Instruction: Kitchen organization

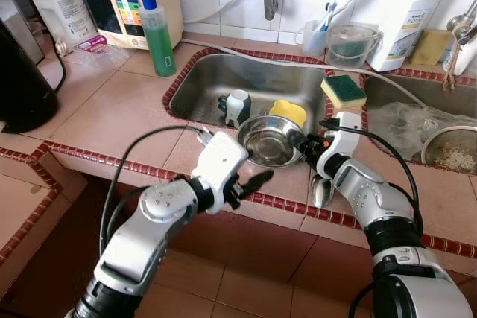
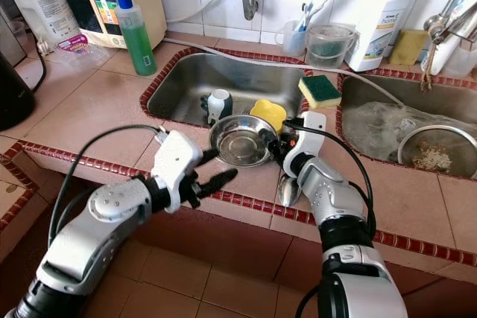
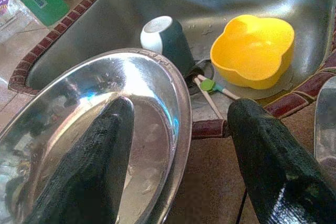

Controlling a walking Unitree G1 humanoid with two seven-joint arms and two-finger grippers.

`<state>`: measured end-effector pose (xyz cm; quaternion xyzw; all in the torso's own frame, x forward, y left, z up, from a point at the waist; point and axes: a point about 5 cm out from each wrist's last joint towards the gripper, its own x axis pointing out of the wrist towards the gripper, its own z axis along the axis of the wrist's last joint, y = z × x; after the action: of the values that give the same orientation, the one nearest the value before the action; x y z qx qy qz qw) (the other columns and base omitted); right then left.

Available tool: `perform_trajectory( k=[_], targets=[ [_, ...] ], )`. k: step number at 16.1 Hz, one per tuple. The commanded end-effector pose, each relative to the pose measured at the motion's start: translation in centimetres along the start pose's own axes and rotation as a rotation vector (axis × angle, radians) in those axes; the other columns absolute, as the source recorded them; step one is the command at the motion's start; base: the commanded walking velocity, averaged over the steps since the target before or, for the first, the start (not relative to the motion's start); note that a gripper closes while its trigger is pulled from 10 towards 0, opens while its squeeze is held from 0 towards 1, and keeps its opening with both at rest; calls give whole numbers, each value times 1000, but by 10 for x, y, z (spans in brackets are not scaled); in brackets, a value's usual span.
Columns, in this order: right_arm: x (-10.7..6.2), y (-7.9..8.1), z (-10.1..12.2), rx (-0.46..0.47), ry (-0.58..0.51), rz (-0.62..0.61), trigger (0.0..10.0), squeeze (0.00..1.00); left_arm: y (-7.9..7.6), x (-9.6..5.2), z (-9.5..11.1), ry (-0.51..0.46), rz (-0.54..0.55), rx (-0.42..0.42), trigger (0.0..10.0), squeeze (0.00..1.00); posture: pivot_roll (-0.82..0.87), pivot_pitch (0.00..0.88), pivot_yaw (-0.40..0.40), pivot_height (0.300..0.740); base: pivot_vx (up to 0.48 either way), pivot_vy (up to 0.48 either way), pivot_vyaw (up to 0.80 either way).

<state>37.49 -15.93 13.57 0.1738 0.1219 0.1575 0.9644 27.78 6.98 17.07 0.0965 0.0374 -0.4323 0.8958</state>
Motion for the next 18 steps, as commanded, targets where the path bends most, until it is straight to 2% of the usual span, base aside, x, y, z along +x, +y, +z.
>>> perform_trajectory(
  k=[1,3,4,5,6,7,10,12,13,18],
  targets=[
    [2,0,-3,9,39,-3,8353,0,-3,-1,3,-4,-14,16,10000,0,-161,113,39,740,0,0,0],
    [2,0,-5,12,60,-7,5961,0,-2,-1,3,-2,-12,16,10000,0,-160,113,38,740,0,0,0],
    [2,-1,-6,20,72,-13,2706,0,-2,-1,3,-2,-12,16,10000,0,-160,112,37,740,0,0,0],
    [2,-1,-6,21,80,-18,2157,0,-2,-1,4,0,-11,15,10000,0,-161,110,37,740,0,0,0],
    [2,-1,-6,24,82,-16,314,0,-2,-1,4,1,-11,15,10000,0,-162,111,37,740,0,0,0],
    [2,-1,-6,29,87,-12,0,0,-2,-1,3,2,-10,16,10000,0,-163,110,38,740,0,0,0],
    [2,-2,-5,44,92,-18,0,0,-2,0,4,-1,-8,19,10000,0,-166,108,39,740,0,0,0],
    [2,-3,-5,55,91,-20,392,0,-1,1,5,-4,-5,22,10000,0,-165,109,39,740,0,0,0],
    [2,-3,-4,56,89,-13,0,0,-1,1,6,-5,-5,24,10000,0,-165,107,38,740,0,0,0],
    [2,-3,-2,65,92,-22,0,0,0,1,7,-8,3,25,10000,0,-161,104,33,740,0,0,0]
  ],
)
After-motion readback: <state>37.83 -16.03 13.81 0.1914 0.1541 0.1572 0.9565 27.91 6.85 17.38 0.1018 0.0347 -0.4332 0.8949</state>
